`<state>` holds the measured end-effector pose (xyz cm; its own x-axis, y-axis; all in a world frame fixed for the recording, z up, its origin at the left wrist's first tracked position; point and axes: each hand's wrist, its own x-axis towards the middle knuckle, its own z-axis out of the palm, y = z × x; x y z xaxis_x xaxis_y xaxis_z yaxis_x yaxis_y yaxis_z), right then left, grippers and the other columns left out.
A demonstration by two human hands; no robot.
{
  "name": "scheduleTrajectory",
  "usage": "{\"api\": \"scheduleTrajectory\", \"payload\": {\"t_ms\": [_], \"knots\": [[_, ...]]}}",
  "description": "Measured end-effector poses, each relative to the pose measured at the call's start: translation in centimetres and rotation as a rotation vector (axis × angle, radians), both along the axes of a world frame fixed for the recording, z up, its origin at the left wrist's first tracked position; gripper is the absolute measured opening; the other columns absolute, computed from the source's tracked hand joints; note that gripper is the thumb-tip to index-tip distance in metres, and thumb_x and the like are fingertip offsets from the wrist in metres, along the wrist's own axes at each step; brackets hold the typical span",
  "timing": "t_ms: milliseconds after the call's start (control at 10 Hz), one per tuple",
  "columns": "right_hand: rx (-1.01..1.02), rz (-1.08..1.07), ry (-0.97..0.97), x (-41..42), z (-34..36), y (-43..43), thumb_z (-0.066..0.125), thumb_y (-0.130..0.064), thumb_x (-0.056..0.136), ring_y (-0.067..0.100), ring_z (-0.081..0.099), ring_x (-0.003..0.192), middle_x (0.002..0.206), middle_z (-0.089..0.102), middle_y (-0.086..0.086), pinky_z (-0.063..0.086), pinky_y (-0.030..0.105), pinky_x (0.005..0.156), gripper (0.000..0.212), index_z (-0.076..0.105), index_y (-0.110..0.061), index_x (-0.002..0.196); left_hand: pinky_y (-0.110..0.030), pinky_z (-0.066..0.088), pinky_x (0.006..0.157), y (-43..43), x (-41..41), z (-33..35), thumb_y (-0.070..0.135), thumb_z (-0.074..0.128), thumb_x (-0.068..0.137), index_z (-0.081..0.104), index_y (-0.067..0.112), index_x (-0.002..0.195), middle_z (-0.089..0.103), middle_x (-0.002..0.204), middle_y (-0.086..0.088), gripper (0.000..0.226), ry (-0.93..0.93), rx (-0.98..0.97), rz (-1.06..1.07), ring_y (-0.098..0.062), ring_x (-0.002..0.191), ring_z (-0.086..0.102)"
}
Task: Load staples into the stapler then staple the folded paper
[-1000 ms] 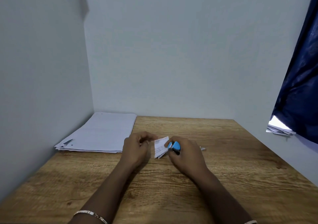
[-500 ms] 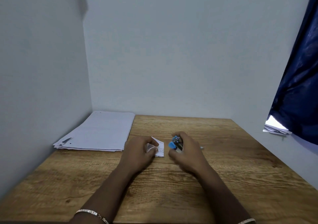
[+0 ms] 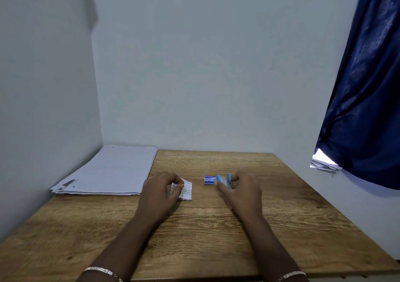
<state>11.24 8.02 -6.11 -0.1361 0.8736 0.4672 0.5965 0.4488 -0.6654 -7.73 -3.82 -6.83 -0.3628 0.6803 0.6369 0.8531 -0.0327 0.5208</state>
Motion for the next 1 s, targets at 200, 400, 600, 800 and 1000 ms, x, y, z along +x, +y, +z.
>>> {"api": "scheduleTrajectory", "payload": {"t_ms": [200, 400, 600, 800, 1000], "knots": [[-0.063, -0.002, -0.170, -1.7, -0.5, -0.5, 0.074, -0.044, 0.077, 0.015, 0.056, 0.077, 0.088, 0.065, -0.001, 0.027, 0.023, 0.049, 0.032, 0.063, -0.016, 0.088, -0.030, 0.042, 0.072, -0.1, 0.4, -0.1, 0.022, 0.069, 0.087, 0.066, 0.028, 0.078, 0.061, 0.081, 0.018, 0.011, 0.010, -0.029, 0.028, -0.008, 0.082, 0.057], [-0.094, -0.068, -0.202, -2.4, -0.8, -0.6, 0.073, -0.043, 0.080, 0.011, 0.047, 0.068, 0.071, 0.047, -0.009, 0.020, 0.021, 0.045, 0.041, 0.040, -0.024, 0.065, -0.034, 0.047, 0.075, -0.4, 0.8, -0.1, 0.020, 0.067, 0.088, 0.068, 0.022, 0.079, 0.069, 0.084, 0.009, 0.008, 0.048, -0.025, 0.061, -0.015, 0.083, 0.061], [-0.118, -0.027, -0.216, -2.3, 0.3, -1.1, 0.076, -0.043, 0.078, 0.023, 0.062, 0.095, 0.102, 0.062, 0.004, 0.033, 0.028, 0.057, 0.045, 0.058, -0.012, 0.104, -0.034, 0.047, 0.082, 0.0, 1.1, 0.5, 0.025, 0.065, 0.090, 0.073, 0.022, 0.089, 0.073, 0.095, 0.006, 0.009, 0.122, -0.026, 0.131, -0.017, 0.095, 0.062], [0.286, 0.079, -0.139, -3.0, 4.5, 0.2, 0.056, -0.022, 0.096, 0.022, 0.061, 0.084, 0.084, 0.068, 0.005, 0.050, 0.038, 0.073, 0.020, 0.065, -0.009, 0.083, -0.036, 0.047, 0.085, 3.6, 0.7, 3.1, 0.025, 0.064, 0.092, 0.073, 0.020, 0.100, 0.073, 0.104, 0.002, 0.014, 0.142, 0.034, 0.184, -0.023, 0.103, 0.063], [0.472, 0.025, -0.071, -5.4, 4.5, 4.5, 0.056, -0.024, 0.099, 0.025, 0.062, 0.095, 0.089, 0.074, 0.004, 0.049, 0.040, 0.081, 0.023, 0.073, -0.011, 0.091, -0.046, 0.050, 0.089, 8.7, -0.5, 4.7, 0.032, 0.057, 0.095, 0.063, 0.008, 0.124, 0.069, 0.119, -0.012, 0.038, 0.290, 0.213, 0.301, -0.032, 0.112, 0.063]]}}
